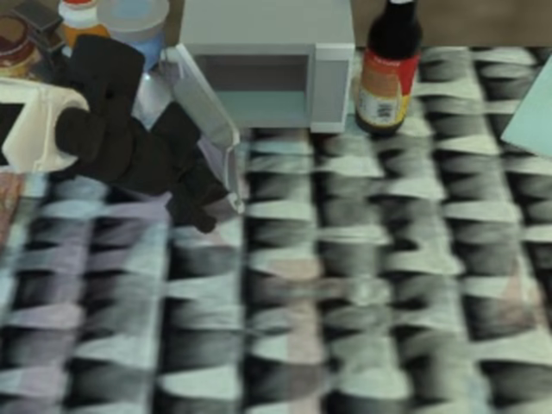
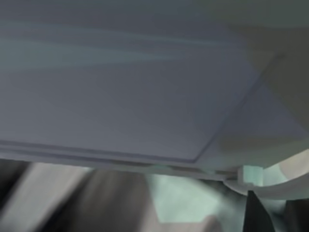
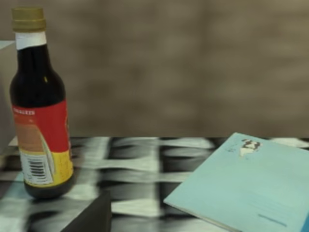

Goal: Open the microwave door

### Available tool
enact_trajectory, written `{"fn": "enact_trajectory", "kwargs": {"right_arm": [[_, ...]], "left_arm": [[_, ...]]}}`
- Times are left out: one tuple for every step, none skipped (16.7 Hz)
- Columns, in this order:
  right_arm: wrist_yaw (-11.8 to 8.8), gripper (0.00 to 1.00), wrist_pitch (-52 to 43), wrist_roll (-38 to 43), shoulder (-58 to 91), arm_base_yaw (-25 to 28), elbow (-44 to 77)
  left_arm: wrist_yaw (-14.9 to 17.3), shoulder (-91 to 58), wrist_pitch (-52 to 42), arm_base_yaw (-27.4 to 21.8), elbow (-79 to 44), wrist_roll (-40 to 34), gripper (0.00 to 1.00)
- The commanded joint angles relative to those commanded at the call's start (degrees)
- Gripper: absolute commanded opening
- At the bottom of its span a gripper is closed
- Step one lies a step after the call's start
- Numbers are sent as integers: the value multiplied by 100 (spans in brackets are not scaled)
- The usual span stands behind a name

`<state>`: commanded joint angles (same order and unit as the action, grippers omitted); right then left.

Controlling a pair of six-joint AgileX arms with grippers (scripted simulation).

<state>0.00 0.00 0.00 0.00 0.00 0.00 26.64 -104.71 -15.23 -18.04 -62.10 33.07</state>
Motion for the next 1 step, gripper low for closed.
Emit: {"fn": "enact_trajectory", "kwargs": {"right_arm": [[0,100,0,0,0,0,0]], "left_arm": [[0,0,0,0,0,0,0]]}}
